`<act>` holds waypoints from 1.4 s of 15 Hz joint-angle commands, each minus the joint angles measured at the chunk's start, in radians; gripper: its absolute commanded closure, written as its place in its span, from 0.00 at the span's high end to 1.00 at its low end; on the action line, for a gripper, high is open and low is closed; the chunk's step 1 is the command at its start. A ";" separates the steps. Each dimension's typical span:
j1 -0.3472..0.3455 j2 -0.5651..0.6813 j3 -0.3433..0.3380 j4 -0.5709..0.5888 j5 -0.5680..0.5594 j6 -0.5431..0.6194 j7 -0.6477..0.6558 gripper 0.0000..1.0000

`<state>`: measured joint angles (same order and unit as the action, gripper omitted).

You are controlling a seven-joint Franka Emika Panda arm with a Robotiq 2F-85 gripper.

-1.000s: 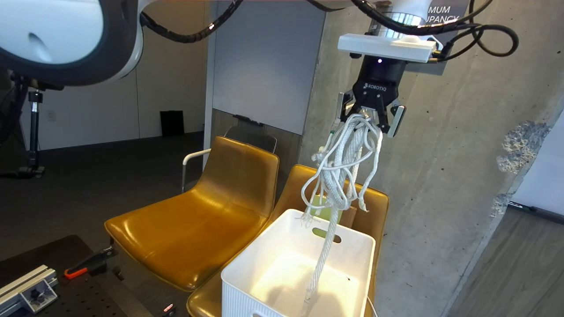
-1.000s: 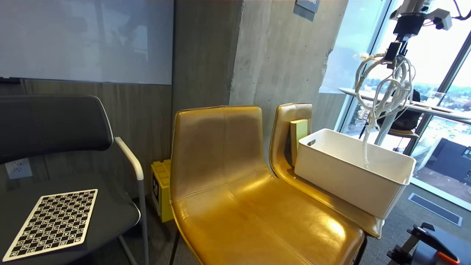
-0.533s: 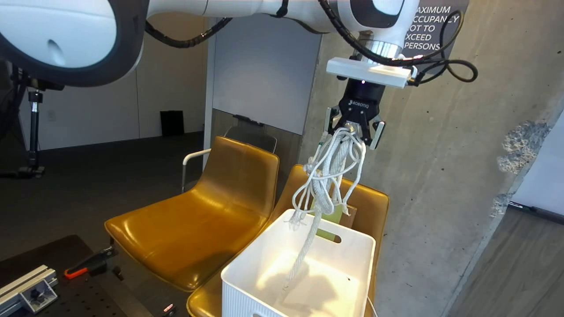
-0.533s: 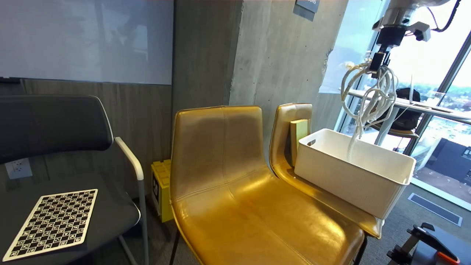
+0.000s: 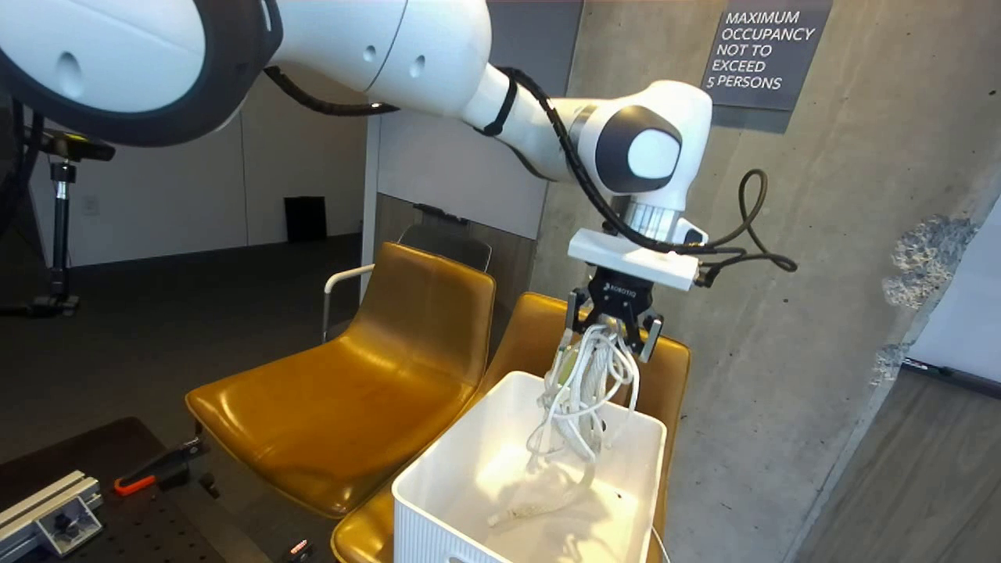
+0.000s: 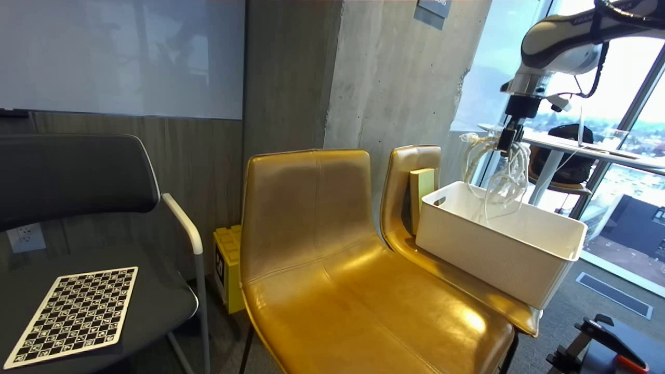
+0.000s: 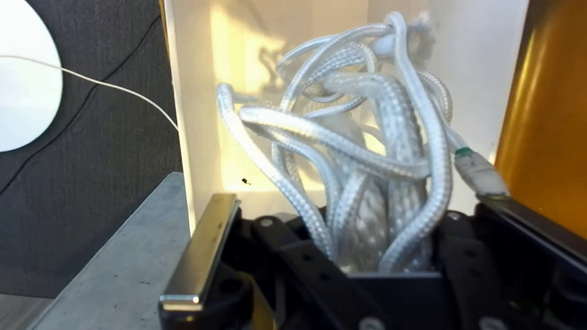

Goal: Put the ropes in the basket

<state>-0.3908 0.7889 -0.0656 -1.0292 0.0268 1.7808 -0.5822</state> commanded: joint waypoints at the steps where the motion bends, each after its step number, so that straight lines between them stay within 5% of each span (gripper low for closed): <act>1: 0.007 -0.103 -0.012 -0.249 -0.038 0.133 -0.041 0.00; 11: 0.009 -0.345 -0.023 -0.758 -0.057 0.406 -0.067 0.00; 12: 0.011 -0.377 -0.024 -0.813 -0.055 0.431 -0.064 0.25; 17: 0.020 -0.504 -0.039 -1.002 -0.048 0.513 -0.056 0.54; 21: 0.033 -0.576 -0.051 -1.026 -0.034 0.516 -0.043 0.84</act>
<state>-0.3840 0.2921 -0.0928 -2.0127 -0.0172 2.2806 -0.6322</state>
